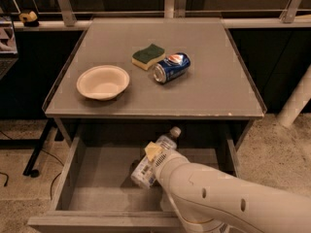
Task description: Place blue plastic bottle into top drawer
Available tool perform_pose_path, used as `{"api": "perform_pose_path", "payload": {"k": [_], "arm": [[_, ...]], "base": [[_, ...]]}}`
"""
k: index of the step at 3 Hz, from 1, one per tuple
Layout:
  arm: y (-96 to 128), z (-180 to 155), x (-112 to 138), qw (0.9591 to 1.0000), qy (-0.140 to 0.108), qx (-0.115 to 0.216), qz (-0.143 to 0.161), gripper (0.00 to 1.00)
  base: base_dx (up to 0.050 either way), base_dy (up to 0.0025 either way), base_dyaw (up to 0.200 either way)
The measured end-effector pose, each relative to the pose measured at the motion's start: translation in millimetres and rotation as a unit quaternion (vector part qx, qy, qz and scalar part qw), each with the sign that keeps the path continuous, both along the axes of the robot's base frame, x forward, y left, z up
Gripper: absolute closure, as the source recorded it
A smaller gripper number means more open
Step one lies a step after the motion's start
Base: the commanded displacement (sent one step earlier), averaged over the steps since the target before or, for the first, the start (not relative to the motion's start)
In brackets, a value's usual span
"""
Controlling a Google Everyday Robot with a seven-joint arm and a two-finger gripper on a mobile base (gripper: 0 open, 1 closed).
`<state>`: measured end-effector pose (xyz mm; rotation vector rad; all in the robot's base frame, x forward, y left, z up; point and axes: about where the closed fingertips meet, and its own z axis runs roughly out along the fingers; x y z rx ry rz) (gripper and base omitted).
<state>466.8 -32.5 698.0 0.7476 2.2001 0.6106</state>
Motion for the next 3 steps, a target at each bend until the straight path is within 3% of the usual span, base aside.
{"api": "perform_pose_path", "payload": {"k": [1,3], "arm": [[0.0,-0.3,0.1,1.0000,0.000,0.000,0.000,0.82],[0.0,-0.3,0.1,1.0000,0.000,0.000,0.000,0.35]], "base": [[0.000,0.00000,0.000],[0.000,0.00000,0.000]]}}
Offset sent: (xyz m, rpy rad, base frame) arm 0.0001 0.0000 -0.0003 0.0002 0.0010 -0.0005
